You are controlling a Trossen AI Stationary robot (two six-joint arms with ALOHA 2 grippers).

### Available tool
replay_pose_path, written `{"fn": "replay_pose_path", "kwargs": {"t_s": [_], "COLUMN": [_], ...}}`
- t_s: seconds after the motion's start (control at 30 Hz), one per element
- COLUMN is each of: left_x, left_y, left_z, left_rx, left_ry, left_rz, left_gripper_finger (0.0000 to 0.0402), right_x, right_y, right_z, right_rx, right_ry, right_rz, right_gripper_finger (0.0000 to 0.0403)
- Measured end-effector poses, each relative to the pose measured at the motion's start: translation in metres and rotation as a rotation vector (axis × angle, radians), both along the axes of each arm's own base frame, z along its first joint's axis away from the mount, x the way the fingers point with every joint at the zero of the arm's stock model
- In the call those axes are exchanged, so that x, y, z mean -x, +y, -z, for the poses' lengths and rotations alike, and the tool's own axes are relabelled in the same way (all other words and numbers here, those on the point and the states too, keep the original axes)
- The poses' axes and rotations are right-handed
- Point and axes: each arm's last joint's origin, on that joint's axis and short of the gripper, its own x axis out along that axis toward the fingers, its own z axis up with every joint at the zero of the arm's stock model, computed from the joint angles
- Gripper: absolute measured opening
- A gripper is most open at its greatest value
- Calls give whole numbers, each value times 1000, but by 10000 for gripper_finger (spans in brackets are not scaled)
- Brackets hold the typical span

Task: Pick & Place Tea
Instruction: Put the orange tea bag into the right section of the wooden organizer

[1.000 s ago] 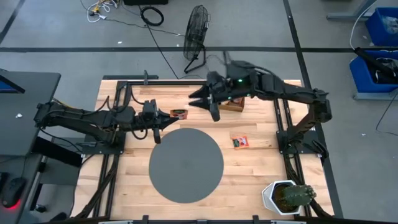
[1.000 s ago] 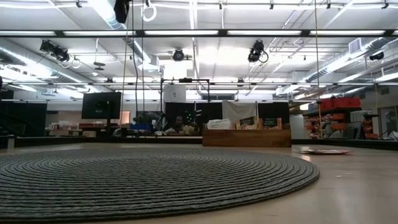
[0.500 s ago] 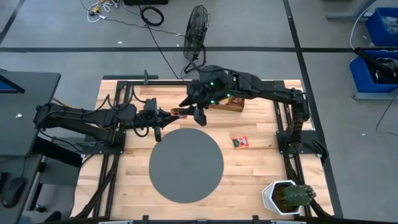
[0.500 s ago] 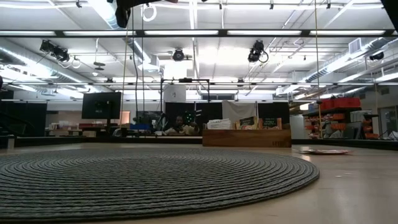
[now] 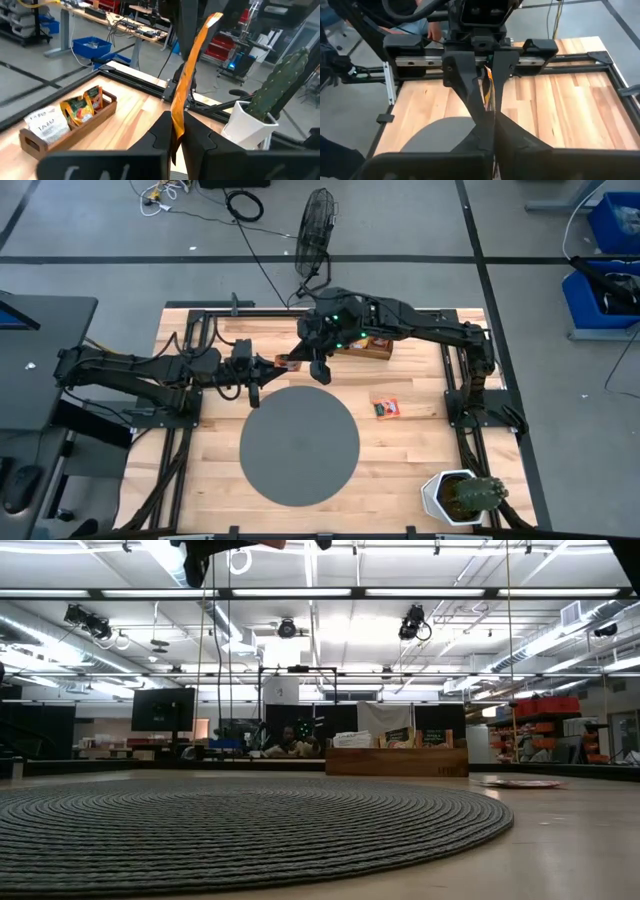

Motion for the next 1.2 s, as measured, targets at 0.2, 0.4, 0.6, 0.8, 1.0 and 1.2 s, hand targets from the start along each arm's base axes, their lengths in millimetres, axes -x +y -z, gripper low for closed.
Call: {"fn": "replay_pose_path", "kwargs": {"t_s": [0.2, 0.4, 0.6, 0.8, 1.0, 1.2], "left_x": [1, 3, 3, 3, 3, 3], "left_y": [0, -1, -4, -4, -4, -4], "left_z": [1, 3, 5, 4, 4, 4], "left_rx": [15, 43, 54, 58, 59, 96], "left_ry": [10, 33, 45, 43, 39, 30], "left_rz": [-2, -2, 14, 12, 12, 7], "left_gripper_finger": [59, 79, 84, 84, 85, 85], "right_x": [11, 37, 66, 112, 162, 196], "right_y": [-7, -34, -53, -53, -52, -56], "right_z": [3, 6, 29, 67, 114, 147], "right_rx": [73, 108, 89, 44, 86, 161], "right_ry": [93, 205, 264, 251, 331, 372], "right_rz": [72, 148, 212, 293, 370, 429], "right_gripper_finger": [3, 1, 1, 0, 0, 0]}}
